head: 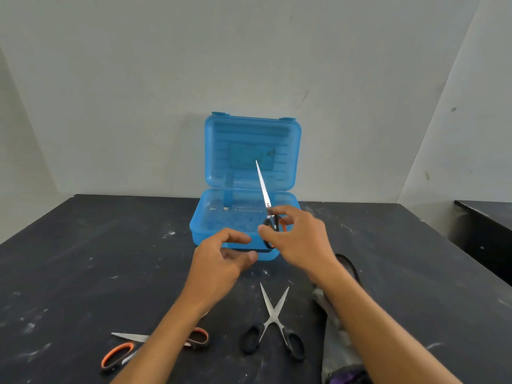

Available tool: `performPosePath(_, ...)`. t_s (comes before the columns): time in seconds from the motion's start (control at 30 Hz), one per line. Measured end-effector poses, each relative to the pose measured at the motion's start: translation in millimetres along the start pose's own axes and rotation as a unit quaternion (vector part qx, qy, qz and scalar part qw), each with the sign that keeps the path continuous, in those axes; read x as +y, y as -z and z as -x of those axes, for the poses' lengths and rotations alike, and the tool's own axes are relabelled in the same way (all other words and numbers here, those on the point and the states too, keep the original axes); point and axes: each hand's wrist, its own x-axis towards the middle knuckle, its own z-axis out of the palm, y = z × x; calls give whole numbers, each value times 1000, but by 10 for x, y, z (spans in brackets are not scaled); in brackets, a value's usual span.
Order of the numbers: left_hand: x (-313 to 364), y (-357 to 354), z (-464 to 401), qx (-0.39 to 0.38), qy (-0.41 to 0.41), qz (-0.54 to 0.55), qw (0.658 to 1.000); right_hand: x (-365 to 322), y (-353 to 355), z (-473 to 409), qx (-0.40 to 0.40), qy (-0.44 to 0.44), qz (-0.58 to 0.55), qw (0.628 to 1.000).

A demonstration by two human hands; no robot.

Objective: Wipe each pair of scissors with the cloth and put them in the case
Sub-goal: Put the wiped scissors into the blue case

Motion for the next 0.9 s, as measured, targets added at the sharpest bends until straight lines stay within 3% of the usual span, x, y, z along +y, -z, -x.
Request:
performPosePath(0.1, -145, 232, -200, 12, -59, -163, 985, 110, 91, -345, -28, 44, 99, 994)
performPosePath(0.2, -301, 473, -463, 7, -152, -372, 916, 262, 77, -682, -61, 66, 168, 982)
performPosePath(0.33, -527, 623, -860, -20, -154, -494, 855, 413, -67, -1107, -137, 84, 244, 956)
performPosePath(0.5, -682, 558, -1200, -19, -150, -511, 846, 521, -276, -1450, -209, 76, 314, 923)
performPosePath(0.9, -831, 420, -1487, -41, -134, -474, 869, 917, -475, -1709, -364, 53, 364, 856)
